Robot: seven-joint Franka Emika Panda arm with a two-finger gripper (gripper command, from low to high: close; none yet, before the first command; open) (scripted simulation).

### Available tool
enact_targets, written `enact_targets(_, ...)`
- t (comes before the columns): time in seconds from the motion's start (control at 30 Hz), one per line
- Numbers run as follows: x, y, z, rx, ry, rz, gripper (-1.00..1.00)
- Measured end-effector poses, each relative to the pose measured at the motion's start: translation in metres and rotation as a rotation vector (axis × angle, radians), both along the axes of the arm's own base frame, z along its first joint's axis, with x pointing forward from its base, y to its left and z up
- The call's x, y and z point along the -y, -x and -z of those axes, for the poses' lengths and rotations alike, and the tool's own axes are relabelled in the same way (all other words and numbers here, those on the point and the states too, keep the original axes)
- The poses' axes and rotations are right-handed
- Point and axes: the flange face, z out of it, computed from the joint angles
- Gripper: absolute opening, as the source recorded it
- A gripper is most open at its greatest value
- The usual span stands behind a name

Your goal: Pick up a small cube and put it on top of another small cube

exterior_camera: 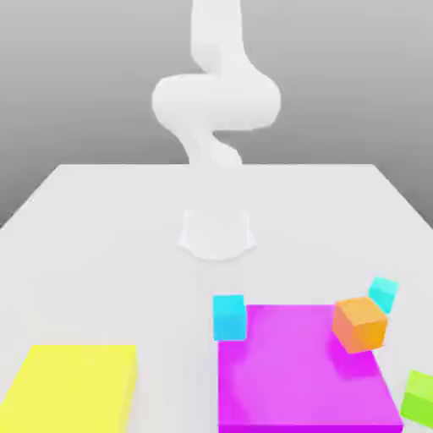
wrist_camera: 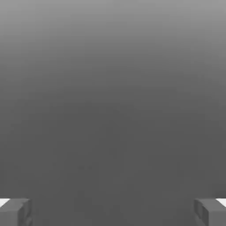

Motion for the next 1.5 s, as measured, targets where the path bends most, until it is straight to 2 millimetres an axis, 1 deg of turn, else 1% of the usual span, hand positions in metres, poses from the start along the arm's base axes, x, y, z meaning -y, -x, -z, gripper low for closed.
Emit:
enact_targets(0.13,-0.046,-0.029,0.057,-0.085,-0.042,0.054,0.00)
enact_targets(0.27,-0.089,-0.044,0.116,-0.164,-0.077,0.105,0.00)
enact_targets(0.4,-0.131,-0.048,0.177,-0.241,-0.107,0.156,0.00)
enact_targets(0.53,-0.169,-0.040,0.238,-0.318,-0.132,0.208,0.00)
enact_targets(0.67,-0.204,-0.021,0.297,-0.394,-0.154,0.259,0.00)
enact_targets(0.83,-0.240,0.017,0.365,-0.492,-0.175,0.325,0.00)
enact_targets(0.97,-0.263,0.058,0.414,-0.572,-0.187,0.379,0.00)
enact_targets(1.07,-0.280,0.097,0.447,-0.634,-0.189,0.410,0.00)
enact_targets(1.17,-0.288,0.134,0.475,-0.697,-0.194,0.460,0.00)
enact_targets(1.2,-0.289,0.144,0.482,-0.713,-0.196,0.476,0.00)
enact_targets(1.27,-0.292,0.150,0.493,-0.727,-0.202,0.488,0.00)
enact_targets(1.5,-0.295,0.152,0.530,-0.735,-0.209,0.492,0.00)
